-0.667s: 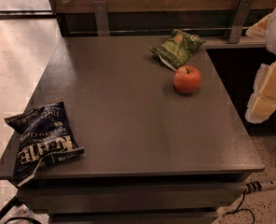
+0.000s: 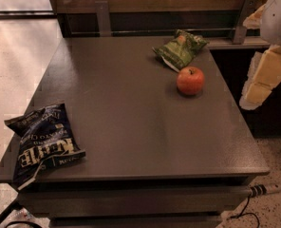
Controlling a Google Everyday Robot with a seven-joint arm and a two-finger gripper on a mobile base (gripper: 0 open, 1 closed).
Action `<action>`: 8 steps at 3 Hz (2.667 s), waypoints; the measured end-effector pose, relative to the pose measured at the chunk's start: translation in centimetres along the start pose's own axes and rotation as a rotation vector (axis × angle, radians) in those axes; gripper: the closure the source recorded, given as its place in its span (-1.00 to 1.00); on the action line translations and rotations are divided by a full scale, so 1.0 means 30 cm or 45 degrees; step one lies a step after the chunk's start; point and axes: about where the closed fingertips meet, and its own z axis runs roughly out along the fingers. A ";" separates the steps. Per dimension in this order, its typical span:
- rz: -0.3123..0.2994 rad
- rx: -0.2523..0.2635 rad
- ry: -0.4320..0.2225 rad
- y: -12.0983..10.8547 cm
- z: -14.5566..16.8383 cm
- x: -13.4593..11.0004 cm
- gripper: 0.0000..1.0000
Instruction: Move green jalapeno chip bag near blue chip bag
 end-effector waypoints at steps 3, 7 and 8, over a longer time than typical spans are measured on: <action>0.196 0.087 -0.158 -0.370 0.199 -0.115 -1.00; 0.538 0.111 -0.420 -0.567 0.432 -0.215 -1.00; 0.539 0.110 -0.422 -0.568 0.436 -0.218 -1.00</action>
Offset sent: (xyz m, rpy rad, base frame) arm 0.1505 0.0035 -0.0102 0.1587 -0.0968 -0.1601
